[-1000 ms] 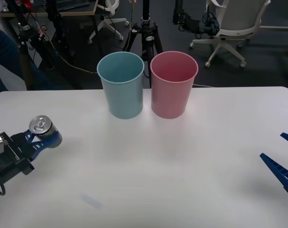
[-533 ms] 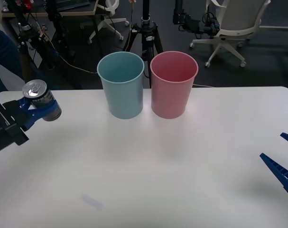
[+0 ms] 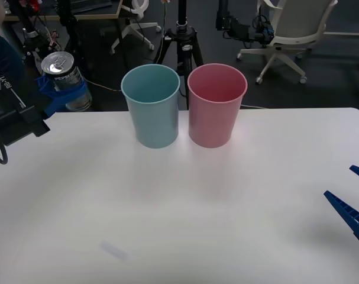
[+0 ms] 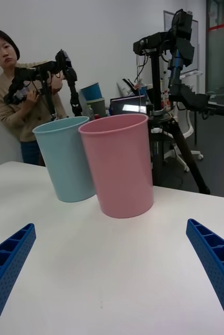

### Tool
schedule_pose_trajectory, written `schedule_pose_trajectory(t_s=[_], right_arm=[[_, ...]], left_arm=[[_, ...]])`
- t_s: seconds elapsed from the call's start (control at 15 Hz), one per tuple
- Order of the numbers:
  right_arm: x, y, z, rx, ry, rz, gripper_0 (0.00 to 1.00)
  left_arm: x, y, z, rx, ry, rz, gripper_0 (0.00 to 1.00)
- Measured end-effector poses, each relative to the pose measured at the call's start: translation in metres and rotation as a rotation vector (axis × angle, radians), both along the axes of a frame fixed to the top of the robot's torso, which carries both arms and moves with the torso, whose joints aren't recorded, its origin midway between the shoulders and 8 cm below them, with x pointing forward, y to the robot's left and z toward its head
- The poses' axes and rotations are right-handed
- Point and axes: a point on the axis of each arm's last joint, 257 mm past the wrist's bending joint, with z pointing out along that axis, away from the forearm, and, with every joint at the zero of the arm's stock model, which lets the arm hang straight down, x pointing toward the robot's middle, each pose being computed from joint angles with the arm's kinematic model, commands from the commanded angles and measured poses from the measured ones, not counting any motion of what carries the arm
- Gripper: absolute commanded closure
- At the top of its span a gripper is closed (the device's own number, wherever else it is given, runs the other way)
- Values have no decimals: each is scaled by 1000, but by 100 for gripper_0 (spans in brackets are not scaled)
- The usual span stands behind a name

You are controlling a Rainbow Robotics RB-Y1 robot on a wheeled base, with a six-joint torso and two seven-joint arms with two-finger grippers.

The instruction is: Grasp the object on the table and drop it into the matching bin: aluminum can to the light blue bin, PET bottle to the pink bin.

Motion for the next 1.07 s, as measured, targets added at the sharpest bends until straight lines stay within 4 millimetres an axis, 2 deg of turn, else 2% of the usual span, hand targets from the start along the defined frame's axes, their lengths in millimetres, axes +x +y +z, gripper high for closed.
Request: schedule_pose_trajectory(t_s=[0.33,0.67,0.87,1.07], right_arm=[[0,0,0,0,0,0,0],[0,0,0,0,0,0,0],[0,0,0,0,0,0,0],[0,0,0,0,0,0,0]], left_arm=[[60,-25,13,15,15,3,100],[124,-60,10,-7,44,34,100],[154,-81,5,2,33,54,100],[175,-101,-1,-1,31,69,100]])
